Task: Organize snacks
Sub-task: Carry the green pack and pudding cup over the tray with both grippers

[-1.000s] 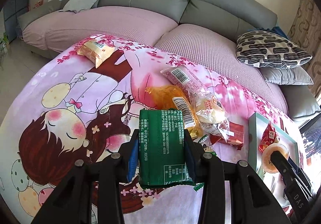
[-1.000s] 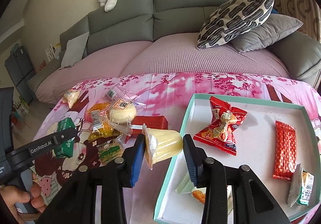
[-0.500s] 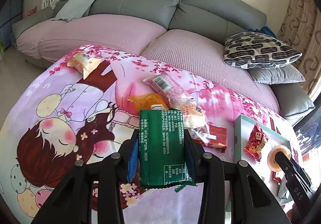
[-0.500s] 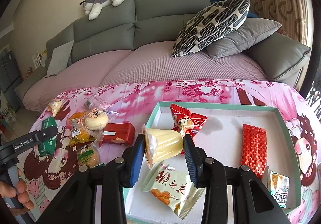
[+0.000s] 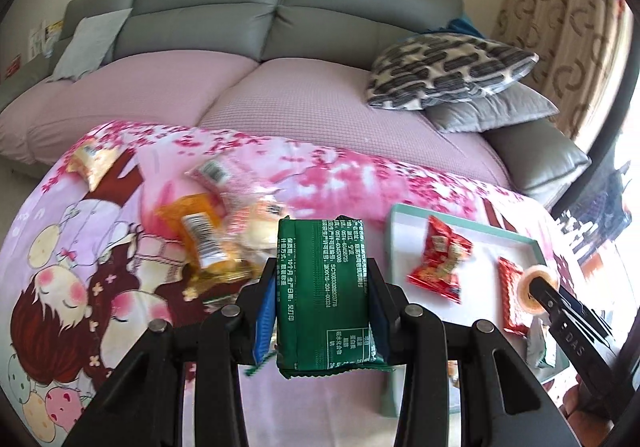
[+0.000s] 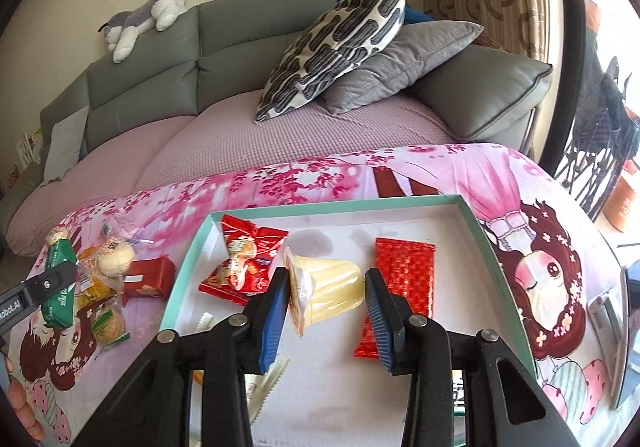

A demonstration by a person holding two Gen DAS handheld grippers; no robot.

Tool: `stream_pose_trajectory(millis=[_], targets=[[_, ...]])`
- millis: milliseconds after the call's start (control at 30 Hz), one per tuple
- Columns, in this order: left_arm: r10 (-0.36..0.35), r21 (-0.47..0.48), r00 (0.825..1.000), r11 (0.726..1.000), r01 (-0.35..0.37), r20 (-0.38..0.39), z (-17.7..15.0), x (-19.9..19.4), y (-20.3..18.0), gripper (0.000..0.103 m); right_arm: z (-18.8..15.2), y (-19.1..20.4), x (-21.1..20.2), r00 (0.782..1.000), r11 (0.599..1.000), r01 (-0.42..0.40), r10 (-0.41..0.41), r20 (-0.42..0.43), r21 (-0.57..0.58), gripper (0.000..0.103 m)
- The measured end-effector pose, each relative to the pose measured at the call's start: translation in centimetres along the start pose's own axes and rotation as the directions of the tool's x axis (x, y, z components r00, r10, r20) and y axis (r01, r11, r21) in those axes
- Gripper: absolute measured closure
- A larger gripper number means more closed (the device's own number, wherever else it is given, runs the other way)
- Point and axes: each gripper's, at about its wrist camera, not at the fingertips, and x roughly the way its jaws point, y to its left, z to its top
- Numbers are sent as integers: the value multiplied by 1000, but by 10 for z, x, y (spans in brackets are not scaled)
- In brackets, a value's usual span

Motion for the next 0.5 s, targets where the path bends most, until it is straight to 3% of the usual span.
stream_pose_trajectory(millis=[200,500], targets=[[-59,102,998,993,61,-24,-7,8,-46,61,-1,-34,-2,997,996,80,-80,8,50,62],[-103,190,992,975,116,-78,-18,21,-90,61,1,-61,-3,992,988,125,-127,15,90,62]])
